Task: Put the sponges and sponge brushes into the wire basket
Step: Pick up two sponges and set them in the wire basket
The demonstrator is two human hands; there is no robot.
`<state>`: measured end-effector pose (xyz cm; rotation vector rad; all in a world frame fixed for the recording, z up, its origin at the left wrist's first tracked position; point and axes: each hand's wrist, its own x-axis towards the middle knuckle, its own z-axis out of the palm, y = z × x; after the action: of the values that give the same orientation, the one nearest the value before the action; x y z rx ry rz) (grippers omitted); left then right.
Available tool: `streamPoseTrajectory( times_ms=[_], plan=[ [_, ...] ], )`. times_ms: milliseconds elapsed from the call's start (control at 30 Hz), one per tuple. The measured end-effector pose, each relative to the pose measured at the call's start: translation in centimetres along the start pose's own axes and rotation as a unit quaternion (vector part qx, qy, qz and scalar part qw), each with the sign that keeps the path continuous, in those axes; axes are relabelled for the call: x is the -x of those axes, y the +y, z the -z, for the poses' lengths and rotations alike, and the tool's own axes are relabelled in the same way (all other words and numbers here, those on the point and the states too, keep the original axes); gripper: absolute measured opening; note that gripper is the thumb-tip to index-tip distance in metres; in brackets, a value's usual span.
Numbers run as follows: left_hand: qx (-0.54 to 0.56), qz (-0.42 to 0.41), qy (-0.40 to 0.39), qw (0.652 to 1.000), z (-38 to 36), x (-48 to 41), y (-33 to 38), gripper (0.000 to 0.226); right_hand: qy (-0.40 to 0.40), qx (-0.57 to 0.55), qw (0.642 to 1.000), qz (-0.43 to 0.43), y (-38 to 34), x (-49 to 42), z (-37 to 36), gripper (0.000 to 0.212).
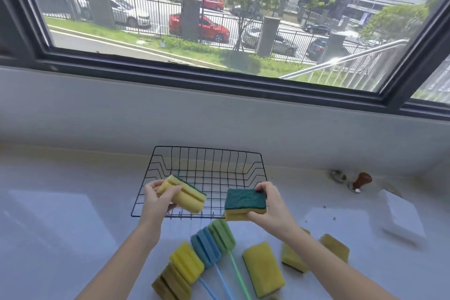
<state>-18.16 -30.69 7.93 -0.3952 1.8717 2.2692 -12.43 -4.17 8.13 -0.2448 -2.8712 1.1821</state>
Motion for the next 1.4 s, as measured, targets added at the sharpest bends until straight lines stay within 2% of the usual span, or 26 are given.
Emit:
streamPoseTrajectory(
  times_ms=[133, 200, 267, 433, 633, 700, 800, 833, 900, 1033, 1100, 1200, 1300, 1400],
  plan=[
    [-0.095, -0.034, -0.055, 0.993, 0.4, -2.0, -0.6, 0.060, -0.033, 0.011, 0.999, -0.025, 1.6, -1.9, -0.6, 0.069],
    [-0.163, -0.033, -0.102, 0.981, 0.6, -3.1, -0.6, 0.065, -0.055, 0.014, 0.998, -0.025, 2.1, -3.2, -1.0, 0.068],
    [-0.228, -0.024, -0.124, 0.965, 0.7, -4.5, -0.6, 0.061, -0.066, 0.026, 0.997, -0.016, 2.6, -4.5, -1.5, 0.063],
    [-0.372, -0.059, -0.107, 0.920, 1.0, -8.2, -1.1, 0.051, -0.064, 0.062, 0.996, -0.014, 3.4, -8.3, -3.2, 0.064],
    [-0.475, -0.101, -0.165, 0.858, 0.3, -12.7, -2.8, 0.040, -0.061, 0.069, 0.995, -0.045, 4.2, -12.6, -6.1, 0.068],
    [-0.488, -0.113, -0.182, 0.846, -0.1, -14.3, -3.1, 0.038, -0.057, 0.076, 0.994, -0.051, 4.2, -14.0, -6.9, 0.069],
    [-0.455, -0.119, -0.161, 0.868, -0.5, -17.3, -2.4, 0.034, -0.047, 0.075, 0.995, -0.049, 4.1, -16.0, -7.9, 0.066],
    [-0.461, -0.140, -0.145, 0.864, -0.4, -18.4, -2.2, 0.033, -0.046, 0.075, 0.995, -0.044, 4.2, -16.5, -8.2, 0.066],
    [-0.513, -0.182, -0.139, 0.827, -0.1, -20.1, -1.8, 0.032, -0.048, 0.077, 0.995, -0.034, 4.3, -17.5, -8.6, 0.069],
    [-0.595, -0.207, -0.186, 0.754, 0.8, -21.8, -2.4, 0.032, -0.056, 0.104, 0.993, -0.010, 4.2, -18.7, -9.5, 0.074],
    [-0.620, -0.223, -0.189, 0.728, 1.3, -22.1, -3.0, 0.030, -0.065, 0.108, 0.992, -0.002, 4.0, -19.0, -9.9, 0.075],
    [-0.639, -0.238, -0.173, 0.711, 2.1, -22.2, -3.9, 0.030, -0.069, 0.108, 0.992, 0.000, 3.7, -19.4, -10.6, 0.076],
    [-0.638, -0.250, -0.123, 0.717, 2.3, -22.1, -4.3, 0.036, -0.059, 0.087, 0.994, 0.007, 3.3, -19.5, -11.6, 0.074],
    [-0.659, -0.263, -0.112, 0.695, 2.3, -22.1, -4.6, 0.038, -0.057, 0.075, 0.995, 0.009, 3.0, -19.6, -12.7, 0.074]
  ],
)
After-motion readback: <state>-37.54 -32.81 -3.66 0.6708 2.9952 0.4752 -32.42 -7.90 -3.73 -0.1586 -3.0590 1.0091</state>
